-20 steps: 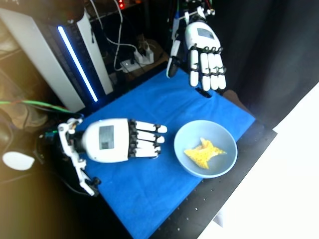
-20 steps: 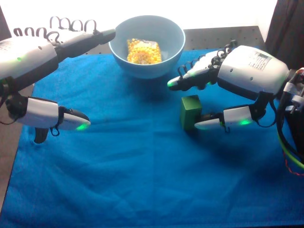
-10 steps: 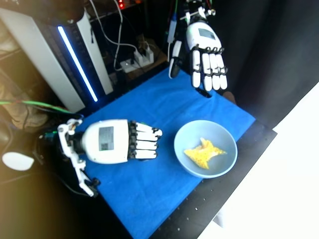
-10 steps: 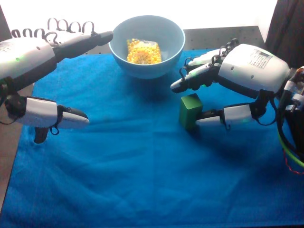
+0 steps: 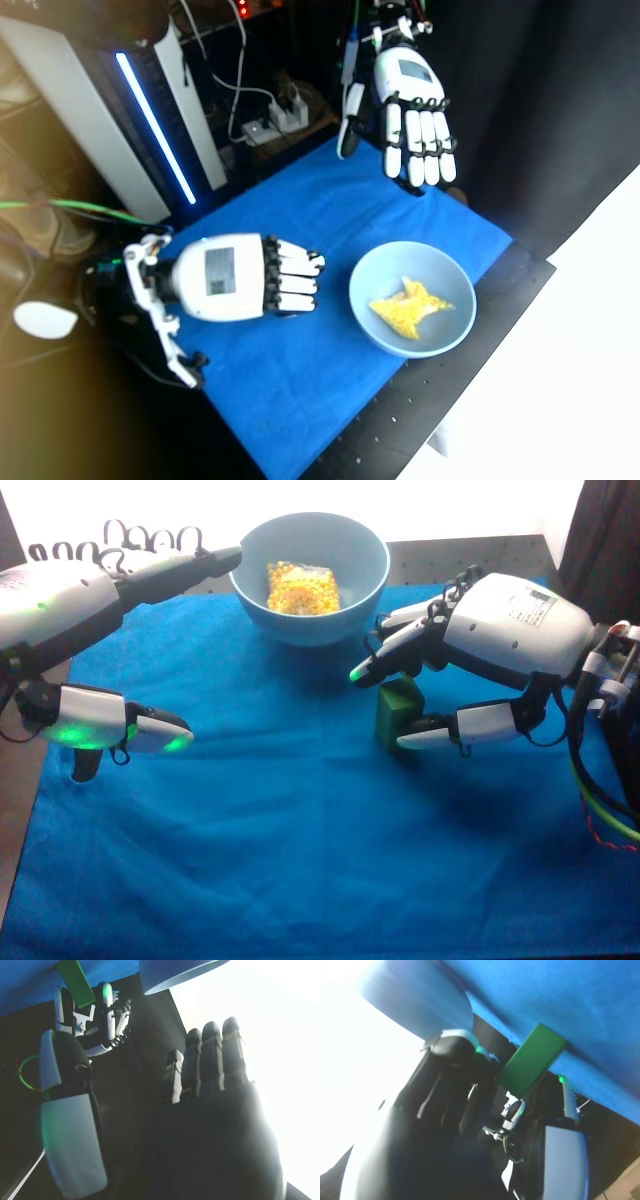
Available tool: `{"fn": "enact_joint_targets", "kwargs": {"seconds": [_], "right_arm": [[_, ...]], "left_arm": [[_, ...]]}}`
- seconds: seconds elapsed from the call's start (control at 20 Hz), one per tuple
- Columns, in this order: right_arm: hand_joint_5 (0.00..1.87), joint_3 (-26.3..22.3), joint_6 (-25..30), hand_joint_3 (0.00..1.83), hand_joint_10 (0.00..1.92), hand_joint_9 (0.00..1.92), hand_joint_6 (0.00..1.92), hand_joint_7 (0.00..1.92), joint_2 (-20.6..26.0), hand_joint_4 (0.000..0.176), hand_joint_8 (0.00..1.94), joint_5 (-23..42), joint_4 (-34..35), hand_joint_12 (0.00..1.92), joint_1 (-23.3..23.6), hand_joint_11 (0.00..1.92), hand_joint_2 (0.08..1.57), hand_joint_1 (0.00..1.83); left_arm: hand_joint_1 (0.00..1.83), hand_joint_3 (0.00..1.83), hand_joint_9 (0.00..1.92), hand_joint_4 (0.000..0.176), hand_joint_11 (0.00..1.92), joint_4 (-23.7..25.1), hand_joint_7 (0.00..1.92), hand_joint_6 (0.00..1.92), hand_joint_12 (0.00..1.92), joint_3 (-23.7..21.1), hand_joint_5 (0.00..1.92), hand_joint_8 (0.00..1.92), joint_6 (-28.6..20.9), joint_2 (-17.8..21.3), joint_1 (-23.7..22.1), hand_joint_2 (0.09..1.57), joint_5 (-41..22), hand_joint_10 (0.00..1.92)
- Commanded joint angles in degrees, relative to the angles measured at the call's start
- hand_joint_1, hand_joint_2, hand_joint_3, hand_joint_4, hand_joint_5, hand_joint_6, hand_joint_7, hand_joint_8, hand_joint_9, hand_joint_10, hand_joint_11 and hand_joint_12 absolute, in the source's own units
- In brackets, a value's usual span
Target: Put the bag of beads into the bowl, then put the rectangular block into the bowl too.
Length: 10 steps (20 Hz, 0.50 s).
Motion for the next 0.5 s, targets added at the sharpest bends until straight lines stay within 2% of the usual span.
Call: {"fn": "enact_joint_targets", "kwargs": {"seconds": [0.0,0.05,0.1,0.15,0.2,0.25,0.3,0.35,0.4,0.45], "right_arm": [[0.88,-0.07,0.03,0.00,1.92,0.72,0.07,0.60,-0.19,0.000,1.66,6.19,1.88,1.92,0.80,0.79,0.98,0.97],[0.81,-0.05,0.03,0.00,1.89,0.69,0.36,0.61,-0.21,0.000,1.61,6.19,1.79,1.92,0.92,0.74,0.99,0.96],[0.89,-0.03,0.03,0.02,1.68,0.73,1.01,0.73,-0.21,0.069,1.44,6.18,1.72,1.91,1.01,0.66,1.09,1.02],[0.98,0.02,0.03,0.00,1.56,0.83,1.01,0.85,-0.21,0.071,1.35,6.18,1.72,1.84,1.12,0.72,1.09,1.06],[1.00,0.19,0.03,0.00,1.52,0.90,0.99,0.91,-0.17,0.123,1.29,6.18,1.72,1.81,1.29,0.78,1.09,1.05],[1.02,0.30,0.03,0.00,1.46,0.95,0.94,0.97,-0.10,0.081,1.16,6.19,1.69,1.80,1.42,0.79,1.08,1.07],[0.95,0.40,0.03,0.00,1.26,0.97,1.02,1.14,0.05,0.000,0.83,6.19,1.57,1.67,1.56,0.74,1.08,1.21],[0.93,0.40,0.03,0.00,1.19,1.00,1.09,1.18,0.31,0.000,0.72,6.19,1.31,1.60,1.81,0.76,1.08,1.24],[0.88,0.40,0.03,0.00,1.15,1.04,1.33,1.13,0.52,0.000,0.87,6.19,0.68,1.54,2.27,0.84,1.01,1.20],[0.88,0.39,0.03,0.00,1.15,1.04,1.33,1.13,0.66,0.000,0.87,6.19,-0.08,1.54,2.94,0.84,1.01,1.20]], "left_arm": [[0.95,0.00,0.09,0.171,0.00,-0.77,0.15,0.00,0.00,0.22,0.03,0.00,-0.03,-0.09,-0.55,0.94,-6.86,0.00],[0.93,0.00,0.10,0.166,0.01,-0.80,0.16,0.00,0.00,0.26,0.03,0.01,-0.03,-0.18,-0.55,0.94,-6.79,0.01],[0.95,0.01,0.10,0.143,0.00,-0.86,0.15,0.00,0.00,0.33,0.03,0.00,-0.03,-0.26,-0.55,0.95,-6.71,0.01],[0.97,0.00,0.09,0.142,0.00,-0.88,0.13,0.00,0.00,0.36,0.02,0.00,-0.03,-0.32,-0.55,0.95,-6.59,0.00],[0.97,0.00,0.10,0.149,0.00,-0.88,0.12,0.00,0.00,0.35,0.02,0.00,-0.03,-0.32,-0.54,0.94,-6.54,0.00],[0.97,0.00,0.09,0.153,0.00,-0.88,0.11,0.00,0.00,0.35,0.02,0.00,-0.03,-0.32,-0.54,0.94,-6.51,0.00],[0.96,0.00,0.10,0.147,0.00,-0.88,0.12,0.00,0.00,0.35,0.03,0.01,-0.03,-0.32,-0.54,0.94,-6.52,0.01],[0.95,0.00,0.10,0.141,0.00,-0.88,0.11,0.00,0.00,0.35,0.02,0.00,-0.03,-0.32,-0.54,0.94,-6.55,0.01],[0.94,0.00,0.10,0.134,0.00,-0.88,0.09,0.00,0.00,0.35,0.02,0.00,-0.03,-0.33,-0.54,0.94,-6.56,0.01],[0.94,0.00,0.10,0.134,0.00,-0.88,0.09,0.00,0.00,0.34,0.02,0.00,-0.03,-0.33,-0.54,0.94,-6.57,0.01]]}}
